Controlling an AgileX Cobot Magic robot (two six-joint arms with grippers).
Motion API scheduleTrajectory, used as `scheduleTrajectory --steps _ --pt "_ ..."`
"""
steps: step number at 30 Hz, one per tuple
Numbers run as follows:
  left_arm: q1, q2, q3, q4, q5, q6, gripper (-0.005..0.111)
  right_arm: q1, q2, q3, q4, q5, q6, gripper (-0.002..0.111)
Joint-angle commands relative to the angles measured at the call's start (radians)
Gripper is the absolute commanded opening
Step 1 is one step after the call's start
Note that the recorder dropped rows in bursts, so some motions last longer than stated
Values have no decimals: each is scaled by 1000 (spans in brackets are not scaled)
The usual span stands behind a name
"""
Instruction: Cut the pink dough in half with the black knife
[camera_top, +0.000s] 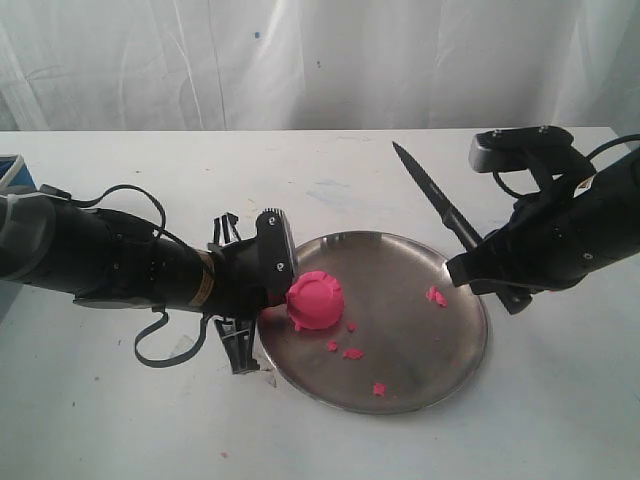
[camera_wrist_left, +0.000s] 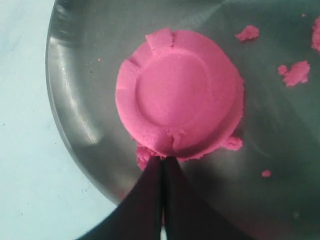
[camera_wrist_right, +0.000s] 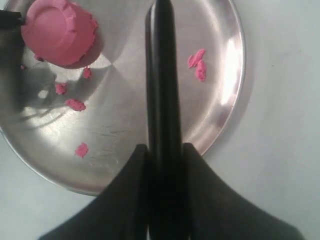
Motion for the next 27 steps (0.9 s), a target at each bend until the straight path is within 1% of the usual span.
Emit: scheduleTrajectory --steps 1,4,6,8,14,16,17,18,27 --pt "4 0 -1 2 -57 5 0 4 -1 -9 11 -3 2 0" --pt "4 0 -1 2 -135 5 0 4 -1 -9 11 -3 2 0" --pt "4 0 -8 2 -145 5 0 4 -1 -9 11 -3 2 0" --pt "4 0 -23 2 -126 5 0 4 -1 -9 11 -3 2 0" --pt "4 -12 -35 -49 -44 5 0 4 -1 -9 6 -9 7 0" --pt "4 -22 -36 -93 51 21 0 4 -1 -9 6 -9 0 0" --pt "4 -20 -36 -144 112 34 0 4 -1 -9 6 -9 0 0" --pt "4 -17 -36 -153 127 45 0 4 -1 -9 6 -7 0 0" --pt "4 54 -36 -149 -50 57 0 4 -1 -9 6 1 0 0"
